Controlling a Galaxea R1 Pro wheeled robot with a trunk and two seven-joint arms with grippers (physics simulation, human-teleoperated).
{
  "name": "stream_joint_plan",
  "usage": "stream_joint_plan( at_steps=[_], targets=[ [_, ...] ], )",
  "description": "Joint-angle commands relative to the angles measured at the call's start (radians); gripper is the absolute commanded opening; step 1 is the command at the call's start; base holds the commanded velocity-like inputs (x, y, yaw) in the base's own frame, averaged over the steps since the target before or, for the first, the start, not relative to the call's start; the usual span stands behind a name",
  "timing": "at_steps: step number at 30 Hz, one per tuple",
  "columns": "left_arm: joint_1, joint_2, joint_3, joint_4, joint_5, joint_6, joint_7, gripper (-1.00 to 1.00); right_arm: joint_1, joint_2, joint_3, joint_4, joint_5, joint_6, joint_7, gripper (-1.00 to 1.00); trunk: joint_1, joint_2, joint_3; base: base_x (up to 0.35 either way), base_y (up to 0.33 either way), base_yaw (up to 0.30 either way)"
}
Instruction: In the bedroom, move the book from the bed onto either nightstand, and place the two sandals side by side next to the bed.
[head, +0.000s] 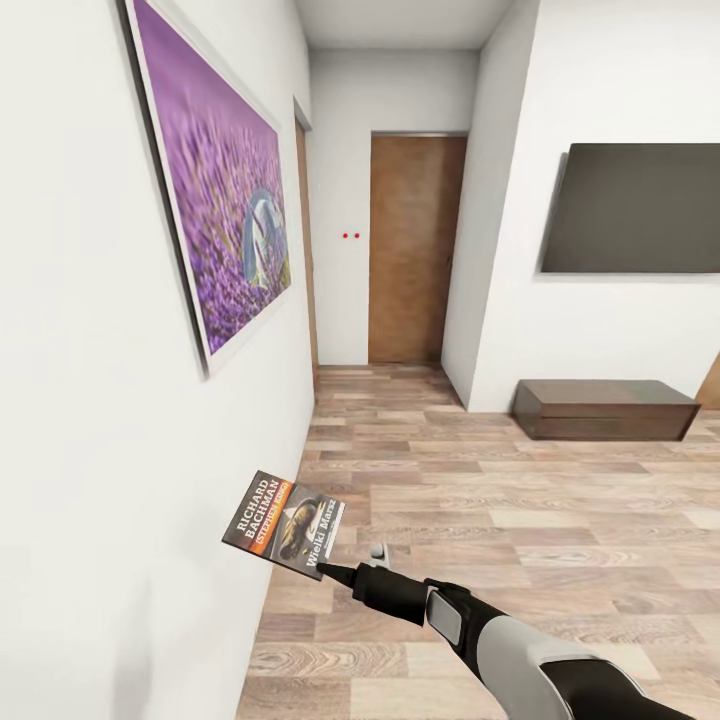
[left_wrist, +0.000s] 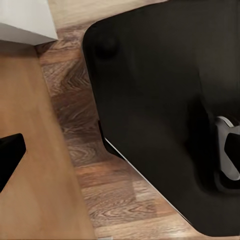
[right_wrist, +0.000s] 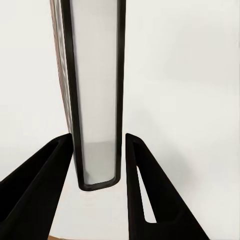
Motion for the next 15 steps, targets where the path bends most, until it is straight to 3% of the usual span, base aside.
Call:
stream_joint_plan(
  at_steps=[1,15],
  targets=[
    [0.000,0.000,-0.008,-0.002,0.003,-0.001,0.006,1.00,-0.001,0.000,-0.001,0.000,-0.005,0.011,0.002,-1.00,0.001,-0.002,-0.002,0.113,0.017,0.000],
    [-0.002,-0.003,-0.008,-0.002,-0.001,-0.001,0.010,1.00,-0.001,0.000,-0.001,0.000,-0.005,0.011,0.003,-1.00,0.001,-0.002,-0.002,0.131,-0.032,0.000]
  ],
)
